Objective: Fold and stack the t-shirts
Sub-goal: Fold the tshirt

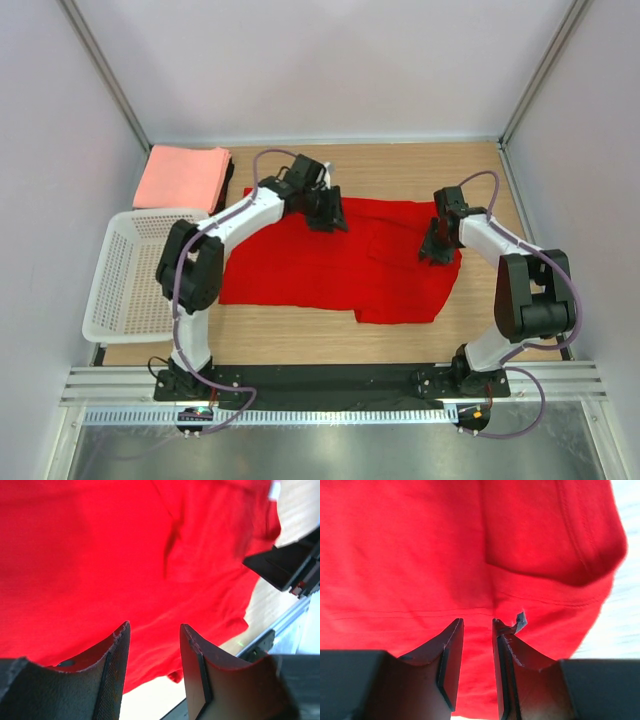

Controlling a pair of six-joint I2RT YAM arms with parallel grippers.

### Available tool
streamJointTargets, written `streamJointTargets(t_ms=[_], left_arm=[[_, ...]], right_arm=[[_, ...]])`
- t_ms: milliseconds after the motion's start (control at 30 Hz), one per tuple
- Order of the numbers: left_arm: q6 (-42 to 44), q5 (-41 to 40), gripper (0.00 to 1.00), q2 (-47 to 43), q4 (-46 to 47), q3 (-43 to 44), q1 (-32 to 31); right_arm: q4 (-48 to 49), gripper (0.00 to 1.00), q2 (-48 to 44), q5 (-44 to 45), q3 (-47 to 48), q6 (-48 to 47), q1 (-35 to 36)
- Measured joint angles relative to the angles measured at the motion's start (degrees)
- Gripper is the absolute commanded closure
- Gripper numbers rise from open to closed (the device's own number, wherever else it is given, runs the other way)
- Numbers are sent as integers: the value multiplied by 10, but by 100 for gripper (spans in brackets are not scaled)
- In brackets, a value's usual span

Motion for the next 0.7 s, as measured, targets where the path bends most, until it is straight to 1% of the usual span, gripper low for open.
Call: streamJointTargets(t_ms=[133, 233, 333, 367, 433, 700], left_arm=[[-17, 13, 54, 29, 43, -7, -39], [-21, 17, 54, 55, 75, -7, -57], [-21, 19, 54, 78, 90, -3, -66], [-21, 19, 54, 86, 95, -1, -68], [-21, 19, 54, 97, 101, 1, -71], [-19, 3, 54, 125, 111, 10, -82]], right_arm=[[1, 63, -1, 14, -14, 0, 0], [5, 63, -1, 19, -15, -2, 0], [17, 65, -1, 18, -18, -3, 0], [19, 68, -1, 18, -19, -4, 0], [24, 71, -1, 17, -22, -5, 0], [36, 70, -1, 18, -31, -7, 0]])
